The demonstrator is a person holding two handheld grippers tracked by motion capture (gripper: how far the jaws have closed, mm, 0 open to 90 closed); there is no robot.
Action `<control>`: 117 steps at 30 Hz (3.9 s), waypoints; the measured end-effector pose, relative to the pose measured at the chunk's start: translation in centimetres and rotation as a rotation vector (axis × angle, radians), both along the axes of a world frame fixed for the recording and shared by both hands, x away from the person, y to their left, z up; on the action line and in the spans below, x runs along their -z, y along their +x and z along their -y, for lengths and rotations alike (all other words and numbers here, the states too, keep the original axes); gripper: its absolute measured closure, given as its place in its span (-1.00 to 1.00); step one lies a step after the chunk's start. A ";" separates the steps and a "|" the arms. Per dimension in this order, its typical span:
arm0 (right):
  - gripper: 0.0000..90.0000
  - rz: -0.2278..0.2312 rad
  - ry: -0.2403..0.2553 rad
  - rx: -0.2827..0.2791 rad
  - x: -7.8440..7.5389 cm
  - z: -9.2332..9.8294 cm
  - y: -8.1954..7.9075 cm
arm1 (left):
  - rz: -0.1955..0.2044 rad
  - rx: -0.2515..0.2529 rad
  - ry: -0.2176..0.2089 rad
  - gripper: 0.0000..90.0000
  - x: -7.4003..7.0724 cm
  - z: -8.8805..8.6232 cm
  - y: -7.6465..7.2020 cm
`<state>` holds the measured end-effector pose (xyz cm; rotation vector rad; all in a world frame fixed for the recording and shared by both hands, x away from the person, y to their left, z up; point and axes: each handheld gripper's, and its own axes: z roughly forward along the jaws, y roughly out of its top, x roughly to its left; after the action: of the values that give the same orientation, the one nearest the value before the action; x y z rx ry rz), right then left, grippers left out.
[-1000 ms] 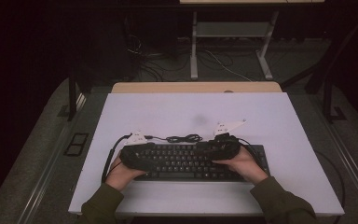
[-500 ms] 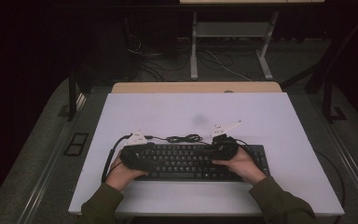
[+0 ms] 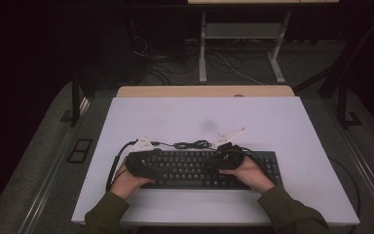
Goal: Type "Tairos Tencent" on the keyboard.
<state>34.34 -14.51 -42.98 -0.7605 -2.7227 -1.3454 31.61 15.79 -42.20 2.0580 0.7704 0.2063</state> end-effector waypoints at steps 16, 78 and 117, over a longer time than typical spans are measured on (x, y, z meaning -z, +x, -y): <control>0.98 0.005 -0.046 -0.002 0.7 -0.3 0.2 | 0.003 0.003 0.004 -0.69 0.0 0.0 0.0; -0.28 0.034 0.109 0.077 -1.5 3.1 -1.1 | 0.007 0.002 -0.007 -0.58 -0.3 -0.5 -0.2; -0.28 0.037 0.104 0.077 -1.4 3.0 -1.1 | -0.058 0.061 0.045 0.98 1.0 -1.6 -0.6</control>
<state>33.20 -17.56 -41.61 -0.8492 -2.6514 -1.5174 31.04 17.42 -43.17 2.1349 0.7432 0.1320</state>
